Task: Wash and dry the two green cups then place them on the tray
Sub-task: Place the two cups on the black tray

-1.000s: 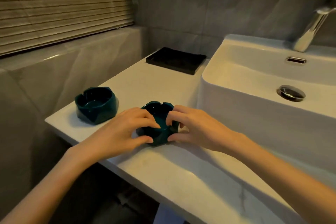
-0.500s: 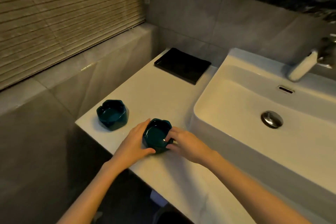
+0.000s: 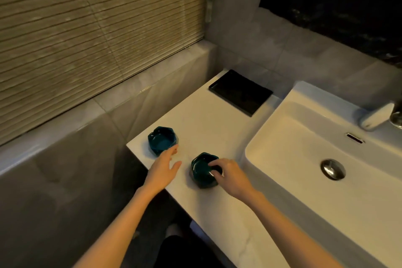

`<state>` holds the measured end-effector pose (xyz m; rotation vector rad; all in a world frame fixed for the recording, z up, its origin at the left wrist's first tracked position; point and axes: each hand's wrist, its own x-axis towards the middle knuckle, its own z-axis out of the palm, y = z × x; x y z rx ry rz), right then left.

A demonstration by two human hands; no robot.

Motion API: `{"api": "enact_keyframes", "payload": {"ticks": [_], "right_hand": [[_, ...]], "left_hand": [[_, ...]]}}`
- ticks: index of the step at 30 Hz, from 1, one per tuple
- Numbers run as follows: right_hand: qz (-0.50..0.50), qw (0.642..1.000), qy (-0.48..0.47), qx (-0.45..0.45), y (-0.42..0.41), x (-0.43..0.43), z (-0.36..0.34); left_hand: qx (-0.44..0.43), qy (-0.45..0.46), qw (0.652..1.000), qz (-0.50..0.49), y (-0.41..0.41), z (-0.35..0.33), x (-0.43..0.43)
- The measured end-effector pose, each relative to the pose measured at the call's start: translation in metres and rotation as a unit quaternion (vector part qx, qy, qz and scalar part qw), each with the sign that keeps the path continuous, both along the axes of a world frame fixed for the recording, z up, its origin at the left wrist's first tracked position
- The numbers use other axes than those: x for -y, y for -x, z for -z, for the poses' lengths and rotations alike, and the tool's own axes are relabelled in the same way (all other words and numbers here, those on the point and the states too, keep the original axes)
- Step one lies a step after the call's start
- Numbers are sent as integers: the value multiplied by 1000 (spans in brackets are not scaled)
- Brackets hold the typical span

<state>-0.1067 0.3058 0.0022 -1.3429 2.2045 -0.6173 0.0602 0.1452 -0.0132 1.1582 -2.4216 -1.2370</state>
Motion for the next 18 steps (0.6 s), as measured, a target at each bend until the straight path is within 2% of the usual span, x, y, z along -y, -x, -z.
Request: {"api": "enact_keyframes", "payload": {"ticks": [4,7,12,18], "right_hand": [[0,999,27,37,-3,34,-11],[19,997,25,73,-9,72,-12],[75,989,-55,118,-20,142,2],[120,969,-188,102,-25,199,24]], "left_hand": [[-4,-28,990,-140,-9,-5,39],[24,-73,980,-182,-14,3,75],[94,-155,977,-115,-6,19,131],[185,-114,975,55,3,27,182]]}}
